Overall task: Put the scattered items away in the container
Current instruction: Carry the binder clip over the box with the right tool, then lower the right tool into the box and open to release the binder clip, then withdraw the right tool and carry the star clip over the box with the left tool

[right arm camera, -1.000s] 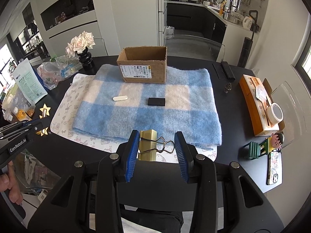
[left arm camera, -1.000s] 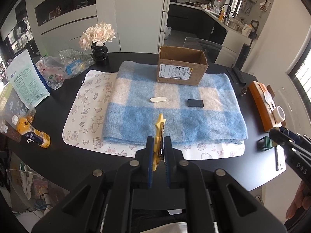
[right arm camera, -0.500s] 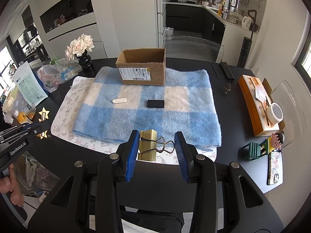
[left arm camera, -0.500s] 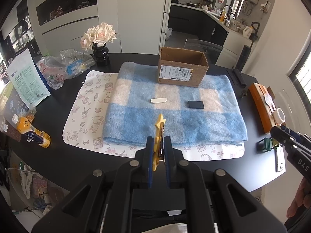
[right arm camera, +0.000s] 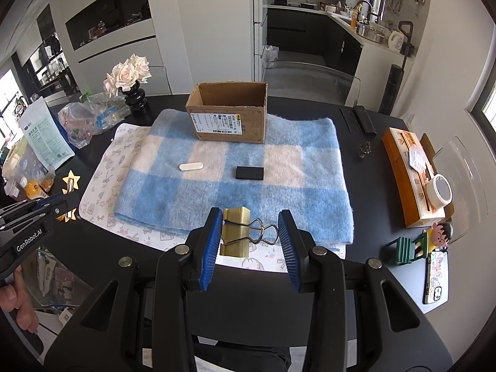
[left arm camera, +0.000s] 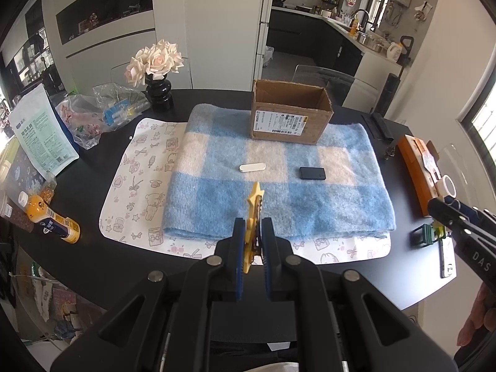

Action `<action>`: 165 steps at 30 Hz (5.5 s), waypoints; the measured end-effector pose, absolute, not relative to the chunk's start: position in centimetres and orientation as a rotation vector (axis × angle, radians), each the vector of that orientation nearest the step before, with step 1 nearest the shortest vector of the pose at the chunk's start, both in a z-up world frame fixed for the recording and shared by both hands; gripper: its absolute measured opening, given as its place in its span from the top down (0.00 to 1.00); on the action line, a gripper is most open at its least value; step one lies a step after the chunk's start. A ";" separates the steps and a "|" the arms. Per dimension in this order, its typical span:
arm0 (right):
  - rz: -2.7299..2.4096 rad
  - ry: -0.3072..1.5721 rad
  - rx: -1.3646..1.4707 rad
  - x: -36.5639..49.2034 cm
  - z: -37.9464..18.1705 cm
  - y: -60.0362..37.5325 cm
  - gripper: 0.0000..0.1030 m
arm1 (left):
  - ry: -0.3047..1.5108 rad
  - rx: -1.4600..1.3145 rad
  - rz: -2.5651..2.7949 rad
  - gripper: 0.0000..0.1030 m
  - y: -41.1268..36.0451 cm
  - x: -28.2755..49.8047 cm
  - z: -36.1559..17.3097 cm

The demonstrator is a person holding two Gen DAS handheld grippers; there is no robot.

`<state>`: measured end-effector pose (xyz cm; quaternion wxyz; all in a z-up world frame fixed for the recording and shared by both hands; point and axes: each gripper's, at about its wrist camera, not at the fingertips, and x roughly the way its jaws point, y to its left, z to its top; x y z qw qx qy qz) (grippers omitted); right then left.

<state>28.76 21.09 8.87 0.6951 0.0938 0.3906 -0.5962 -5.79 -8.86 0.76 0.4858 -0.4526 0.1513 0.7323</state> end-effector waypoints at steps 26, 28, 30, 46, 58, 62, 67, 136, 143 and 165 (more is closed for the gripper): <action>-1.314 0.916 0.199 32.8 9.1 10.6 0.63 | 0.408 -1.163 1.733 0.90 -1.2 -10.3 -1.2; -1.311 0.920 0.197 33.2 9.1 9.6 0.63 | 0.411 -1.164 1.729 0.90 -0.5 -10.7 -1.3; -1.309 0.923 0.196 33.6 9.2 8.6 0.63 | 0.414 -1.162 1.727 0.90 0.2 -11.0 -1.4; -1.301 0.934 0.186 36.0 9.7 0.0 0.63 | 0.431 -1.182 1.720 0.90 5.6 -14.8 -2.9; -1.289 0.954 0.186 37.7 9.0 -6.5 0.63 | 0.435 -1.209 1.708 0.90 9.2 -17.1 -4.7; -1.282 0.962 0.191 38.3 8.4 -8.6 0.63 | 0.440 -1.218 1.706 0.90 10.2 -17.7 -5.4; -1.278 0.964 0.196 39.0 7.8 -11.3 0.63 | 0.450 -1.229 1.706 0.90 11.3 -18.4 -6.2; -1.543 0.913 0.243 29.0 12.8 6.1 0.08 | 0.402 -1.121 1.655 0.90 2.7 -13.0 0.3; -1.559 0.891 0.227 28.4 13.8 8.1 0.05 | 0.399 -1.100 1.607 0.90 4.4 -12.0 1.1; -1.565 0.944 0.281 26.7 13.2 3.7 0.01 | 0.435 -1.065 1.569 0.90 16.5 -12.5 0.0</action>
